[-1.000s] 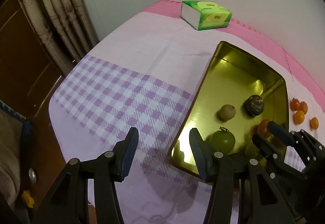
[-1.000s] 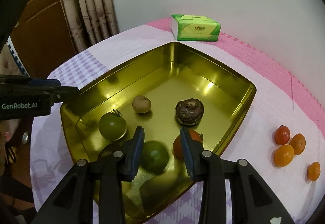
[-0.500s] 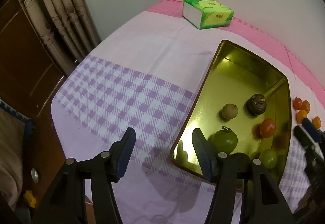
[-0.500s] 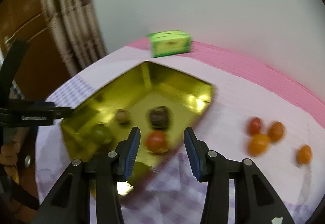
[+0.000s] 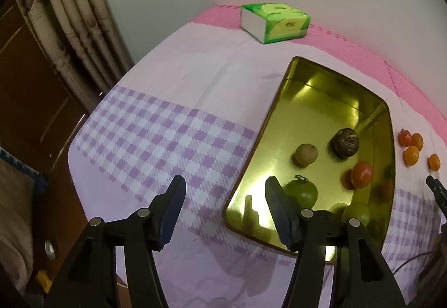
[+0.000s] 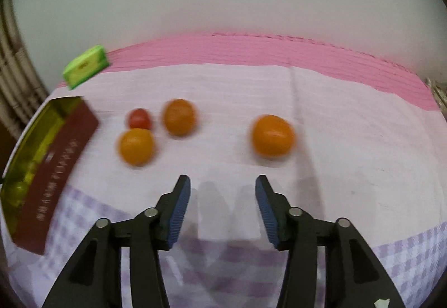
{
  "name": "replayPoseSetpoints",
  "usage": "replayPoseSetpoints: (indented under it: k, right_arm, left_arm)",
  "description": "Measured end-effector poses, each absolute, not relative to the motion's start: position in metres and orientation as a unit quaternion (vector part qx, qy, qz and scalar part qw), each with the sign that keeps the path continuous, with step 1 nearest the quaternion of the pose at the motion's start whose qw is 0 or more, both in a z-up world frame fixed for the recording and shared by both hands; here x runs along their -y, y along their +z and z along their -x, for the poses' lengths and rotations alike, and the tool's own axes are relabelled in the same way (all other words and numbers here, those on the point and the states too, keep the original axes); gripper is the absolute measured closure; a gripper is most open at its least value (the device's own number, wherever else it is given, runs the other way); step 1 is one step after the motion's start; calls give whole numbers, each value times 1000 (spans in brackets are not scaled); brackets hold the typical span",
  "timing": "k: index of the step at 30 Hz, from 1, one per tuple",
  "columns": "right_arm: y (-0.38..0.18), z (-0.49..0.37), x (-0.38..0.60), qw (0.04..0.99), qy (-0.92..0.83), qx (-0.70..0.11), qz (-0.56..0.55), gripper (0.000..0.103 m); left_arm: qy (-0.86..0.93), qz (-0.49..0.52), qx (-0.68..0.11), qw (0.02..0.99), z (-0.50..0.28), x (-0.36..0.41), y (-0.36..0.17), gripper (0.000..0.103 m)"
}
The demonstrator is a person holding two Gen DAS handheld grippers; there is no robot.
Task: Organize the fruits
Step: 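Grasp a large orange with the right tool while the left tool grasps an orange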
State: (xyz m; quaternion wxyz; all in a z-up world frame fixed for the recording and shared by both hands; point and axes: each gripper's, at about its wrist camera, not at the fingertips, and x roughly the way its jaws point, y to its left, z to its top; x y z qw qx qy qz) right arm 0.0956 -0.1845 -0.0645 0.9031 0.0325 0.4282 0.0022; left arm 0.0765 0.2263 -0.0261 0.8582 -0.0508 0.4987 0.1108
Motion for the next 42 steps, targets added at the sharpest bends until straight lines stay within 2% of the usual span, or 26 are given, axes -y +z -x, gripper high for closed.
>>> replayPoseSetpoints:
  k: [4,9,16,17,19,20,21,31,42]
  right_arm:
    - [-72,-102,198,902,-10,-431,-32,53]
    - [-75,-120,200,906,-11,-422,-15,48]
    - [-74,-144,210,905,-8,-425,-8,47]
    - [-74,-146,208,905,-7,-425,-3,49]
    - [-74,-150,203,905,-6,-426,9,57]
    - [-74,-149,203,905,-2,-426,9,64]
    - [-73,-149,202,905,0,-425,9,66]
    - [-72,-118,201,906,13,-424,15,66]
    - [-74,-100,204,906,12,-424,17,65]
  left_arm:
    - [92,40,-489,866,-76,-215,-23,42]
    - [78,17,-484,871,-76,-197,-21,42]
    - [36,-24,-474,879,-84,-144,-11,42]
    - [29,-27,-475,879,-86,-137,-11,41]
    - [10,-32,-474,880,-93,-117,-10,41]
    - [0,-36,-475,879,-97,-105,-11,41]
    - [-12,-40,-476,878,-101,-92,-12,41]
    - [-98,-62,-485,867,-130,5,-36,40]
    - [-134,-50,-512,847,-170,52,-68,40]
